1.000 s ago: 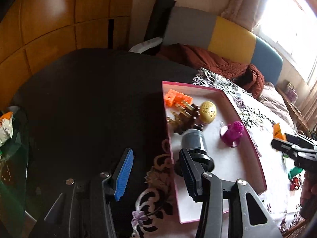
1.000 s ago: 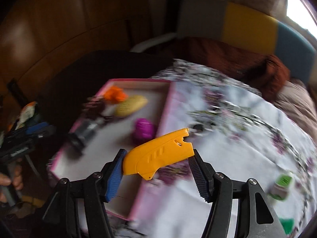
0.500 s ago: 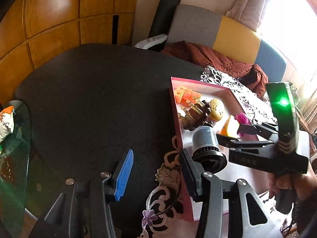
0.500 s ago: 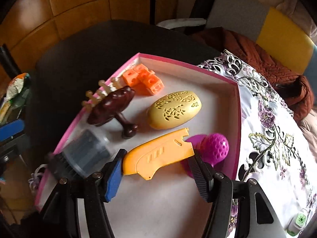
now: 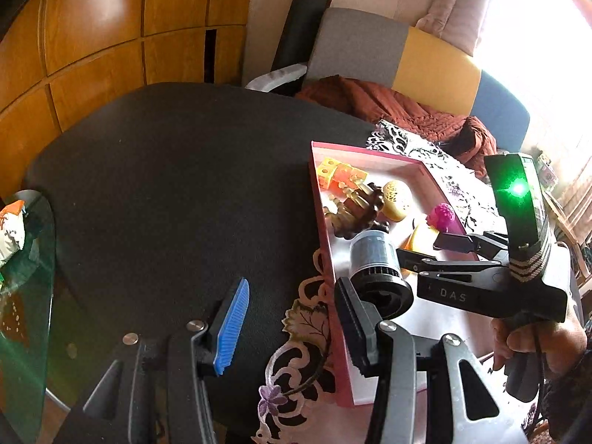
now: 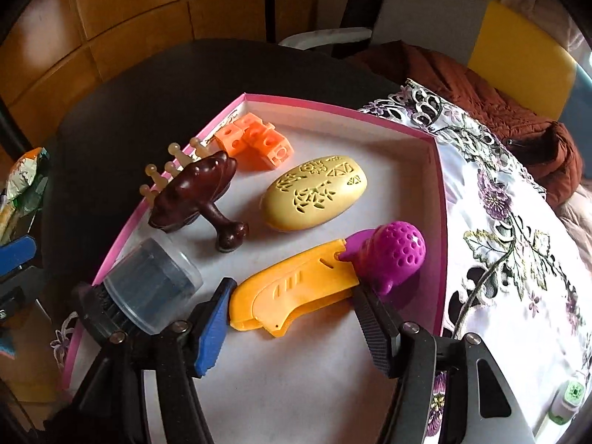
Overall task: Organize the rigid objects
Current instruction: 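Carry the orange piece into the tray beside the magenta cup and open the right gripper, then move both grippers back over the cloth toward the green and red pieces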
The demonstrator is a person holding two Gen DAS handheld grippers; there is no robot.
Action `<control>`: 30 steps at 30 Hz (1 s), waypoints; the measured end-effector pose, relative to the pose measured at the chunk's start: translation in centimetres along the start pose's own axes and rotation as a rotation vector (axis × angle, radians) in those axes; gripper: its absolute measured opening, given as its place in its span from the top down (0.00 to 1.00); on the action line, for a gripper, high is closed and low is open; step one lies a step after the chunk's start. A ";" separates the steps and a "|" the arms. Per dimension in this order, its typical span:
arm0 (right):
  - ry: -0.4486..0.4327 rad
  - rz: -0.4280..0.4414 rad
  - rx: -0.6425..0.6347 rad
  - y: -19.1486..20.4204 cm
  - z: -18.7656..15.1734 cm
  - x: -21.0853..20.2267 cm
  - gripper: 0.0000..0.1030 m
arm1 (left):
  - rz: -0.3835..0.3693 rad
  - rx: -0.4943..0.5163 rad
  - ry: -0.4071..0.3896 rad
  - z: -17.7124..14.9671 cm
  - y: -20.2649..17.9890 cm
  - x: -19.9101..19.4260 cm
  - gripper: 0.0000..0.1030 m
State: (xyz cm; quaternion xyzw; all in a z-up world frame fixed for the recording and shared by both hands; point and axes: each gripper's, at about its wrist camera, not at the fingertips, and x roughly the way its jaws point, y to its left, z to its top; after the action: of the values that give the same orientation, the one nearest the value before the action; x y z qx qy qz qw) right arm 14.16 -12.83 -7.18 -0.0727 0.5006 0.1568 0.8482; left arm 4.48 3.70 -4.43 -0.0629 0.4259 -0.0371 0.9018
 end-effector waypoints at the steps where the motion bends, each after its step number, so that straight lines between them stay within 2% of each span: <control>1: -0.003 0.003 0.001 0.0 0.0 -0.1 0.36 | 0.000 0.002 0.000 0.0 -0.1 -0.1 0.53; 11: -0.067 0.013 0.014 0.4 -1.3 -2.6 0.31 | -0.005 0.021 -0.006 0.0 -0.7 -0.6 0.53; 18: -0.125 0.006 0.028 0.2 -2.7 -5.3 0.23 | -0.013 0.035 -0.018 -0.1 -1.3 -1.1 0.53; 24: -0.166 -0.001 0.081 -1.7 -4.5 -8.1 0.20 | -0.019 0.048 -0.023 -0.2 -1.7 -1.6 0.53; 30: -0.177 -0.050 0.150 -4.9 -6.8 -10.4 0.17 | -0.038 0.077 -0.021 -0.4 -2.8 -1.8 0.53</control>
State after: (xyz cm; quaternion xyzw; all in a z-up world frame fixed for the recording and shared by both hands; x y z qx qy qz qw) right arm 5.49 -21.41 -1.59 -0.0072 0.4321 0.1035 0.8958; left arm 3.02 1.15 -2.93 -0.0366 0.4136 -0.0699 0.9070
